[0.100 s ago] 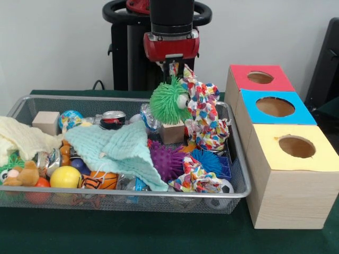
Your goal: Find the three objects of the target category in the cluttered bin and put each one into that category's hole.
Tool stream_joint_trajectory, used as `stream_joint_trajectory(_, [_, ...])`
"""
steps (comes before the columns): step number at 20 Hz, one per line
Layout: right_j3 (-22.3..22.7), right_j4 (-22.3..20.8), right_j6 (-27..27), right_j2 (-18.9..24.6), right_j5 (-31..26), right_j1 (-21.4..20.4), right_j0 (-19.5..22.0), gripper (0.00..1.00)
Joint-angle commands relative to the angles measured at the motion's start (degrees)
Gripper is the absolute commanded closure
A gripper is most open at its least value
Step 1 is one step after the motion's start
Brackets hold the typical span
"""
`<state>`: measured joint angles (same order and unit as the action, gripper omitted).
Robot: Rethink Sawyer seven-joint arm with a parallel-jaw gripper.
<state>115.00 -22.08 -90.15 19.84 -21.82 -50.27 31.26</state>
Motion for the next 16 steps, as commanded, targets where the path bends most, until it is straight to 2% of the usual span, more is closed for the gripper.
stream_joint_trajectory(1, [-3.0,1.0,-1.9,4.2,-0.7,1.3,0.9,0.00])
stream_joint_trajectory(2, [-3.6,1.0,-0.7,4.7,-2.6,1.5,1.0,0.00])
stream_joint_trajectory(6, [-3.7,1.2,0.0,6.6,-1.9,2.5,2.6,0.00])
stream_joint_trajectory(16, [-2.3,-0.3,-1.9,6.5,0.9,2.8,3.3,0.00])
